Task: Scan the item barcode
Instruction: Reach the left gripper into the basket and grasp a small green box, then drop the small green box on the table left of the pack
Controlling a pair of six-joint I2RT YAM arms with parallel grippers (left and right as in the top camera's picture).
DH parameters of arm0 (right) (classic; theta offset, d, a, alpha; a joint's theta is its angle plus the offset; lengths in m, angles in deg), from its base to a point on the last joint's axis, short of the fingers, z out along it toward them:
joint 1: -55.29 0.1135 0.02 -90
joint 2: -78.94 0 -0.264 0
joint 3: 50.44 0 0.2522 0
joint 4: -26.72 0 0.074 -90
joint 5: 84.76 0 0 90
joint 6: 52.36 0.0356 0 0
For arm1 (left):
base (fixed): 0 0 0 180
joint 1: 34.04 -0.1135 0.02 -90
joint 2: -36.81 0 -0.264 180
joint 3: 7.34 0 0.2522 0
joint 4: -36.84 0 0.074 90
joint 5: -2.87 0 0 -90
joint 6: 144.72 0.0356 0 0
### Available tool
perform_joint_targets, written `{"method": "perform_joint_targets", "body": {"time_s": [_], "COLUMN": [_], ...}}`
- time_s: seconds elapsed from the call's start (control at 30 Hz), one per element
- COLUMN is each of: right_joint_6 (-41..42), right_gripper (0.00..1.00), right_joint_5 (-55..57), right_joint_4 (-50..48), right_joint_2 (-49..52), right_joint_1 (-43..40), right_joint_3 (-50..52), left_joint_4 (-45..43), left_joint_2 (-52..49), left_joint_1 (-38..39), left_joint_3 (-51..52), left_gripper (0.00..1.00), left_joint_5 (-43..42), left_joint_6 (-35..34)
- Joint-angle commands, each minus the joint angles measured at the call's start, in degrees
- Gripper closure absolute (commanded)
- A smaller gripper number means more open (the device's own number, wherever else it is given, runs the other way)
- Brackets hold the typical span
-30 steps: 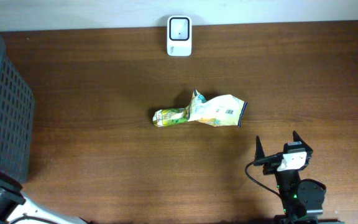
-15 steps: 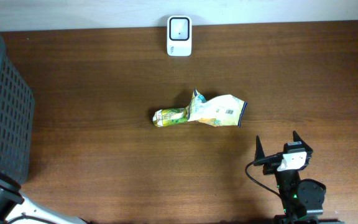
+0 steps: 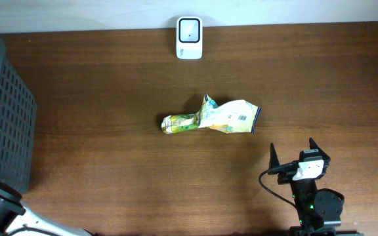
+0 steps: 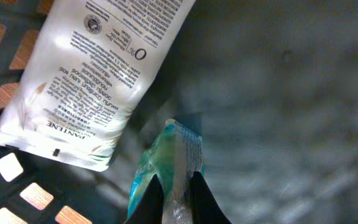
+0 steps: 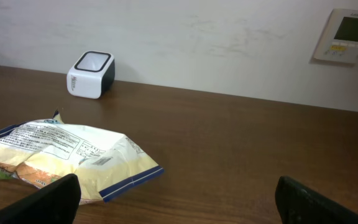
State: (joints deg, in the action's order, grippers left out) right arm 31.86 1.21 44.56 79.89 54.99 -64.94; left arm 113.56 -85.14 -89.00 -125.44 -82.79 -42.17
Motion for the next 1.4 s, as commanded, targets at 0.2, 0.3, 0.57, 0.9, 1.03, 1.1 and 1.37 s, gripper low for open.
{"method": "perform_joint_targets", "body": {"time_s": [0.2,0.3,0.57,0.9,1.03,1.1,1.37], "right_joint_6": [0.24,0.24,0.24,0.22,0.22,0.24,0.24], "right_gripper": [0.01,0.01,0.01,0.01,0.01,0.01,0.01], "right_joint_5": [-0.28,-0.28,-0.28,-0.28,-0.28,-0.28,-0.28], "right_joint_4": [0.07,0.07,0.07,0.07,0.07,0.07,0.07], "right_joint_2": [-0.22,-0.22,-0.22,-0.22,-0.22,-0.22,-0.22], "right_joint_1": [-0.09,-0.09,-0.09,-0.09,-0.09,-0.09,-0.09], "right_joint_3": [0.42,0.42,0.42,0.42,0.42,0.42,0.42], "left_joint_4": [16.87,21.31,27.41,28.04,13.51,6.86,-5.57], "left_joint_2": [4.26,9.31,23.08,22.16,22.16,22.16,22.4], "left_joint_1": [-0.2,-0.17,12.24,35.71,45.7,49.11,54.29], "left_joint_3": [-32.74,-45.11,-47.91,-18.51,6.58,14.64,25.22], "left_gripper": [1.0,1.0,1.0,1.0,1.0,1.0,0.21], "left_joint_5": [-26.97,-35.1,-39.91,-26.84,-27.45,-27.43,-32.22], "left_joint_6": [-5.4,-5.86,-5.55,-5.42,-7.74,-9.29,-9.35]}}
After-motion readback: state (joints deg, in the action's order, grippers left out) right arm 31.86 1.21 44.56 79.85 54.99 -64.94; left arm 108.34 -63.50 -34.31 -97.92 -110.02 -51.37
